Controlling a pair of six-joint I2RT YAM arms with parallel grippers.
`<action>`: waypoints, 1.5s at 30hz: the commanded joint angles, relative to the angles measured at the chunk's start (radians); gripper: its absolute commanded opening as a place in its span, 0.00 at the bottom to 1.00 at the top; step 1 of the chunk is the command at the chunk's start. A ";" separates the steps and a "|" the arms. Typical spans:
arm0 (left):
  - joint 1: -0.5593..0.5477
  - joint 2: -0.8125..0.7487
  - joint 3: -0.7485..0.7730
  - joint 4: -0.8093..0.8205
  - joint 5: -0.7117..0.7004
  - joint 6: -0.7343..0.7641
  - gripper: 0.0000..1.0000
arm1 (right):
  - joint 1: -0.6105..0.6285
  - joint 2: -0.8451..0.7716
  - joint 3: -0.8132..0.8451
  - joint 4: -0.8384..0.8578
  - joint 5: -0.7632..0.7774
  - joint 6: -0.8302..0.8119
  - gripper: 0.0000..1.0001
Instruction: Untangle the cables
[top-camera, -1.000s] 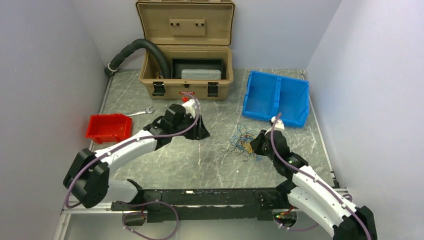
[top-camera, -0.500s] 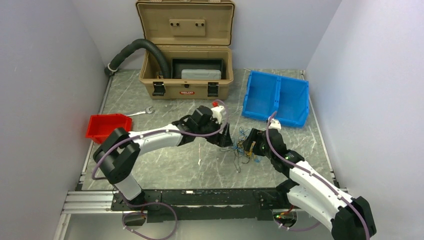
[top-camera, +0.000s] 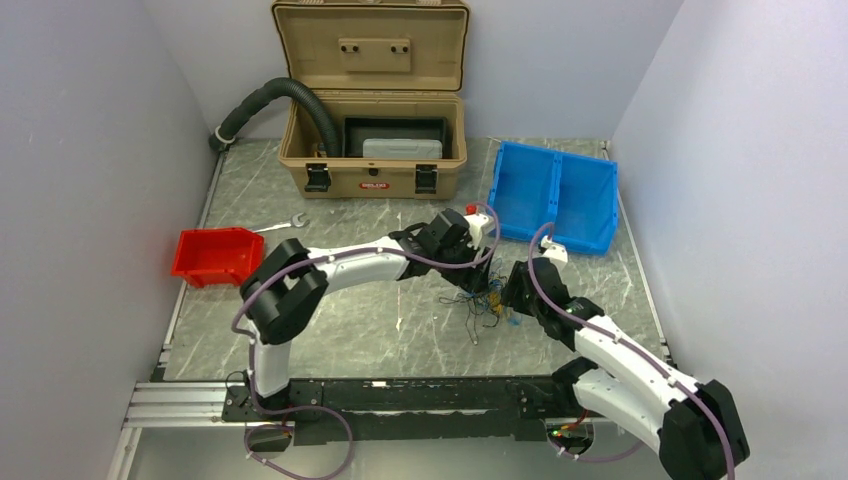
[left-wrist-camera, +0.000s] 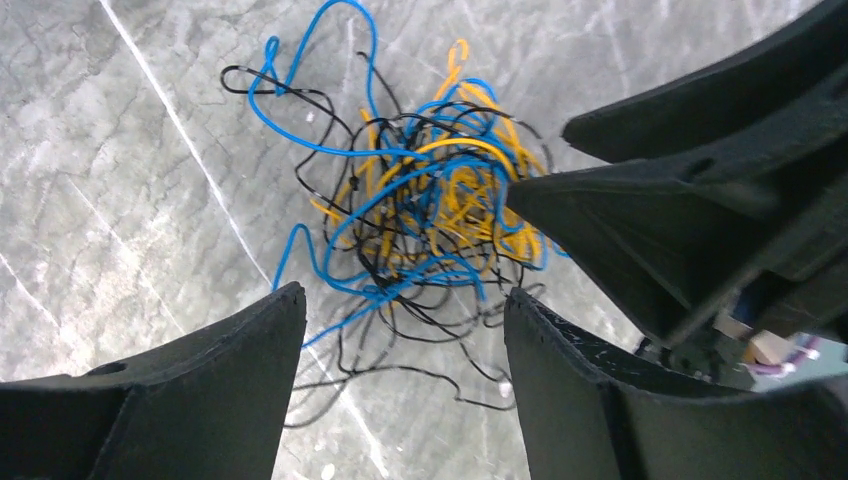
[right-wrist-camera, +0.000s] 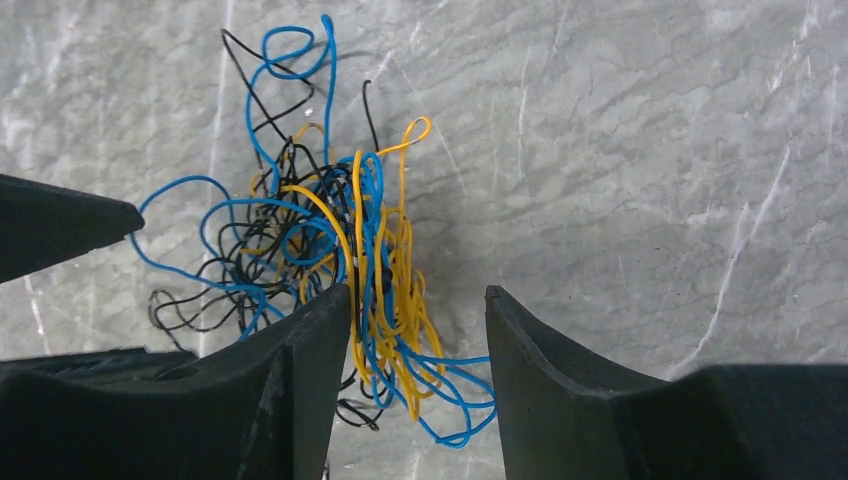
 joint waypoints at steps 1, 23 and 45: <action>-0.004 0.072 0.069 -0.047 -0.029 0.034 0.75 | -0.009 0.060 0.042 0.019 0.010 0.017 0.54; -0.014 0.171 -0.019 0.174 0.179 -0.083 0.12 | -0.024 0.172 0.025 0.137 -0.117 0.088 0.00; 0.146 -0.304 -0.330 0.053 -0.019 -0.020 0.00 | -0.034 -0.056 0.050 0.005 -0.053 0.058 0.00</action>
